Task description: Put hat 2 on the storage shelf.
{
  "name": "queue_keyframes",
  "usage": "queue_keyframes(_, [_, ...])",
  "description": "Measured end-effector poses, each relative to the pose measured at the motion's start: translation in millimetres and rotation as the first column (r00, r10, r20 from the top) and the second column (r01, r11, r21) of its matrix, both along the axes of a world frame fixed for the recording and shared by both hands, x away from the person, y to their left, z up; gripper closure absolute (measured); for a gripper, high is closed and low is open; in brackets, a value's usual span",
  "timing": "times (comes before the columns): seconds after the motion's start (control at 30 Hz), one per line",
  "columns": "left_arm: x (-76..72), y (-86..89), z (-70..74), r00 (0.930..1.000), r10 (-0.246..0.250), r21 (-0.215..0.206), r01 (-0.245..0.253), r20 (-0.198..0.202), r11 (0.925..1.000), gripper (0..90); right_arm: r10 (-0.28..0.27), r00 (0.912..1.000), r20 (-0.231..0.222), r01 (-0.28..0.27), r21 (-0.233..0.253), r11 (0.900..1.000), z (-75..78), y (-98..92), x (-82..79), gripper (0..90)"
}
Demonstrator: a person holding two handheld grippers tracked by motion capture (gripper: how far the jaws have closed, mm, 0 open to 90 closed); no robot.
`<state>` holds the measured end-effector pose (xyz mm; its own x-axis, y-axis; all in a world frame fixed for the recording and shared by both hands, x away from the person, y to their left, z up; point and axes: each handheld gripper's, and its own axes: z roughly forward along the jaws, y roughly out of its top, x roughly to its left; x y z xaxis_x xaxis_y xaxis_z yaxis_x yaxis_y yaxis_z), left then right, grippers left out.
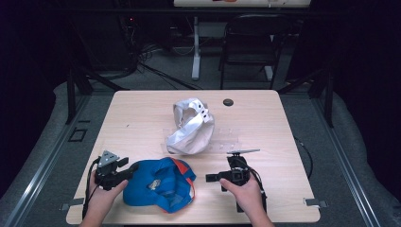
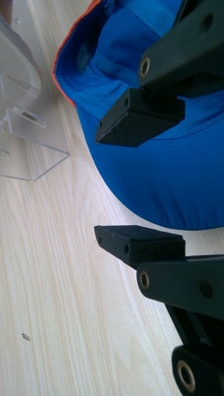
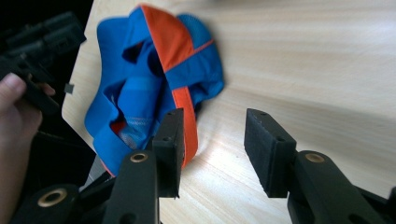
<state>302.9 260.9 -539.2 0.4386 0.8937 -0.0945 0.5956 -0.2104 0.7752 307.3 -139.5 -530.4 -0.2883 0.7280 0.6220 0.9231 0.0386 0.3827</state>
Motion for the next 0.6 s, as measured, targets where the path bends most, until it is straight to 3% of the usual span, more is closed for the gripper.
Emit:
queue_keyframes(0.13, [0.2, -2.1, -3.1, 1.0, -0.002, 0.0, 0.002, -0.003, 1.0, 49.1, 0.055, 0.9983, -0.02, -0.055, 0.032, 0.998, -14.7, 12.8, -3.0, 58.1])
queue_keyframes(0.23, [1.0, -4.0, -5.4, 0.9999, -0.007, 0.006, 0.007, -0.007, 1.0, 49.2, 0.102, 0.9946, -0.02, -0.102, 0.024, 0.995, -22.4, 22.5, -2.5, 57.3])
queue_keyframes(0.33, [1.1, -5.2, -7.2, 0.9998, -0.014, 0.014, 0.014, -0.012, 0.9998, 49.2, 0.117, 0.9927, -0.028, -0.117, 0.017, 0.993, -26.8, 29.5, -0.1, 57.3])
queue_keyframes(0.6, [1.3, -4.5, -7.8, 0.9998, -0.016, 0.018, 0.017, -0.012, 0.9997, 49.2, 0.137, 0.9881, -0.07, -0.133, 0.055, 0.99, -35.7, 40.4, 8.1, 57.7])
